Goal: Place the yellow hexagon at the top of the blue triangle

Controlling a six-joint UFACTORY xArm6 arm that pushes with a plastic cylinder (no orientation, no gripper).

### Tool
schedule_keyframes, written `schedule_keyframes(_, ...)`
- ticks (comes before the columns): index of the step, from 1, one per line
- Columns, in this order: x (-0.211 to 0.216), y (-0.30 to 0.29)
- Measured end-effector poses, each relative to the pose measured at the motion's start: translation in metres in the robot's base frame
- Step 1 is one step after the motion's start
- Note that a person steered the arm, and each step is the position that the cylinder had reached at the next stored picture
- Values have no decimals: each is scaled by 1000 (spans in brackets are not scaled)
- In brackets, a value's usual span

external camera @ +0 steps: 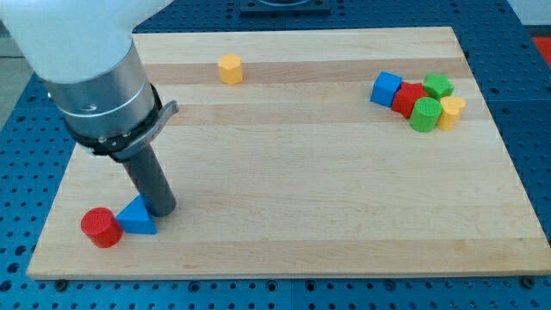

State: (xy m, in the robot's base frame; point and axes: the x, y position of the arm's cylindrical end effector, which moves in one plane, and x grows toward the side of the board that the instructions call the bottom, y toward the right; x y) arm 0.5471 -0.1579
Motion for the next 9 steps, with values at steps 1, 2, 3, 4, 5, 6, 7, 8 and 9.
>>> schedule_keyframes(1, 7, -9)
schedule_keyframes(2, 2, 2)
schedule_keyframes(3, -53, 42)
schedule_keyframes(4, -124, 76)
schedule_keyframes(5, -194, 110)
schedule_keyframes(6, -252, 143)
schedule_keyframes(7, -279, 137)
schedule_keyframes(8, -277, 102)
schedule_keyframes(9, -270, 71)
